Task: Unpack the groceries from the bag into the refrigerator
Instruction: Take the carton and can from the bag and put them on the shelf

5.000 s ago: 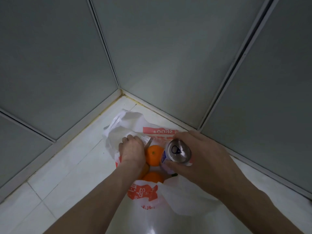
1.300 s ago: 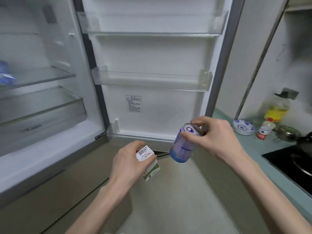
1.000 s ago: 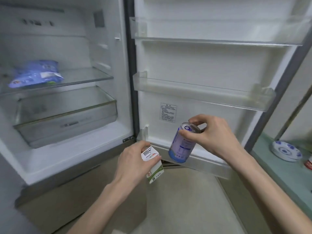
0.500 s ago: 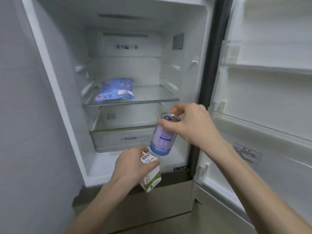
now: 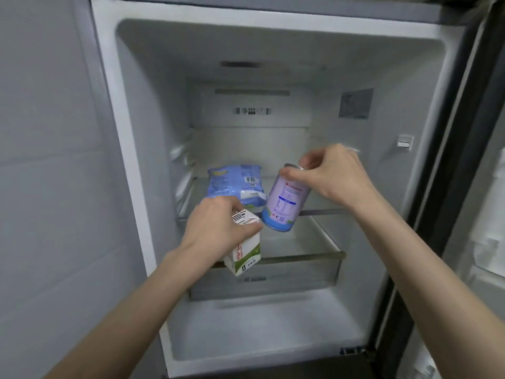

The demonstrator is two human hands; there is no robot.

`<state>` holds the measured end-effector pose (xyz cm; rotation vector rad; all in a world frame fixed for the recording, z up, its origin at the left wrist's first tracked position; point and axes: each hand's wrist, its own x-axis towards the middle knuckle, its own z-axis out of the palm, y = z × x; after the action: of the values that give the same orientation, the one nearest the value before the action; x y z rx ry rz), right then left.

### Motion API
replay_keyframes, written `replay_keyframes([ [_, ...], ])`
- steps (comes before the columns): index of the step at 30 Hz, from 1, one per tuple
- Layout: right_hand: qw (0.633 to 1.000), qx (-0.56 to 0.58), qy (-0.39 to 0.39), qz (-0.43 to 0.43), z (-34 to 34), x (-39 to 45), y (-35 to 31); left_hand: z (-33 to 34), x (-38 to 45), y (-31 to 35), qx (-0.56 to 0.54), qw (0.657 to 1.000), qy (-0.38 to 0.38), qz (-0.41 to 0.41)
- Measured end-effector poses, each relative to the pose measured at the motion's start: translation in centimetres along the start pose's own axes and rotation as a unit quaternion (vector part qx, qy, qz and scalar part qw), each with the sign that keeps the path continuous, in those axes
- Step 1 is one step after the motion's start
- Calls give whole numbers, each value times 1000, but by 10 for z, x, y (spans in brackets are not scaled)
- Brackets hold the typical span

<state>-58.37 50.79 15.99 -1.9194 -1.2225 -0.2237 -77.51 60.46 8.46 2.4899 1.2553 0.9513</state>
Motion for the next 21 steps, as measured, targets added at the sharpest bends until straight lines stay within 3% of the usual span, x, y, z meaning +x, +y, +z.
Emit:
replay_keyframes([
  [9,998,-34,46,16,-3,70,-3,-24,67,18,-40,998,11,55],
  [21,993,-103,44,39,12,96,35,-8,128,35,-97,993,60,31],
])
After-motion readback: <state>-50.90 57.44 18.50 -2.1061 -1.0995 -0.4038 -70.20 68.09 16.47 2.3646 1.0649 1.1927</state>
